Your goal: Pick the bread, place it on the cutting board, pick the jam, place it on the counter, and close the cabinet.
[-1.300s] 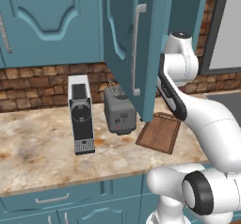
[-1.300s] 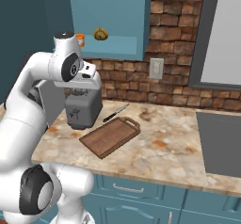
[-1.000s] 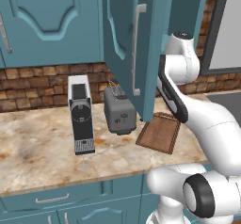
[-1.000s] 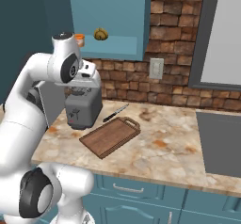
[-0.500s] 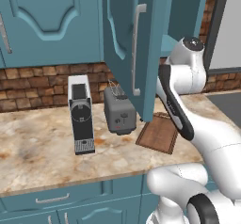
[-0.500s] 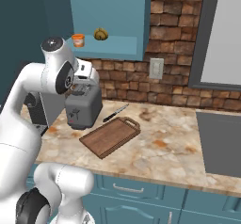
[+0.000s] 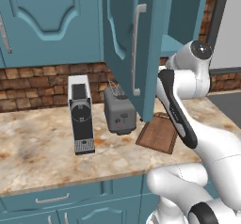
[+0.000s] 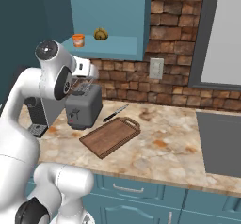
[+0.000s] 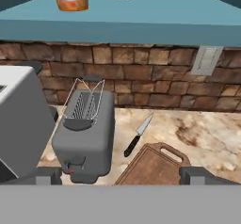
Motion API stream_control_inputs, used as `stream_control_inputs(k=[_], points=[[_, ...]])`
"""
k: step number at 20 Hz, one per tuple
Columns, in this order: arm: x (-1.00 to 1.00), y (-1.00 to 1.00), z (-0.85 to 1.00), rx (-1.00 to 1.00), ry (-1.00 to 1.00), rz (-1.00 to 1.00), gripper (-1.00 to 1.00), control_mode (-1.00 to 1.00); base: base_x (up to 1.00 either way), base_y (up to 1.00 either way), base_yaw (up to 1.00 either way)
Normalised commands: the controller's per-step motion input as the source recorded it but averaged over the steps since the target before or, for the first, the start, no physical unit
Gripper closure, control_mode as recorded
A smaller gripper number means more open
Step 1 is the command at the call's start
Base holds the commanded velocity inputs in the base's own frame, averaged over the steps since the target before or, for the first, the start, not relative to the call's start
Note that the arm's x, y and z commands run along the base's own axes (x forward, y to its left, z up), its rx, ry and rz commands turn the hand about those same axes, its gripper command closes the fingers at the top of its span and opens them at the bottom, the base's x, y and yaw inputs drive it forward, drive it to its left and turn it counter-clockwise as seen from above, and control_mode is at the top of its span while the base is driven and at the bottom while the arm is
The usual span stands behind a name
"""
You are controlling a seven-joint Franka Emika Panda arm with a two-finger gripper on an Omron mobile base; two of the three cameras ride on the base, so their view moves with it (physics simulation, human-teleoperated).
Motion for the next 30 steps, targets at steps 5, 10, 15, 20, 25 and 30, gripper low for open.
stream_control_inputs(k=[5, 10, 15, 20, 25, 30], points=[[0.0, -0.02, 0.41, 0.01, -0.03, 0.0, -1.0, -1.0, 0.0, 0.0, 0.0], [0.0, 0.0, 0.38, 0.0, 0.0, 0.0, -1.0, -1.0, 0.0, 0.0, 0.0], [0.0, 0.0, 0.35, 0.0, 0.0, 0.0, -1.0, -1.0, 0.0, 0.0, 0.0], [0.03, 0.0, 0.27, 0.0, 0.0, 0.02, -1.0, -1.0, 0.0, 0.0, 0.0], [0.02, 0.12, 0.22, 0.0, 0.0, 0.0, -1.0, -1.0, 0.0, 0.0, 0.0], [0.05, 0.21, 0.24, 0.0, 0.02, 0.0, -1.0, -1.0, 0.0, 0.0, 0.0]])
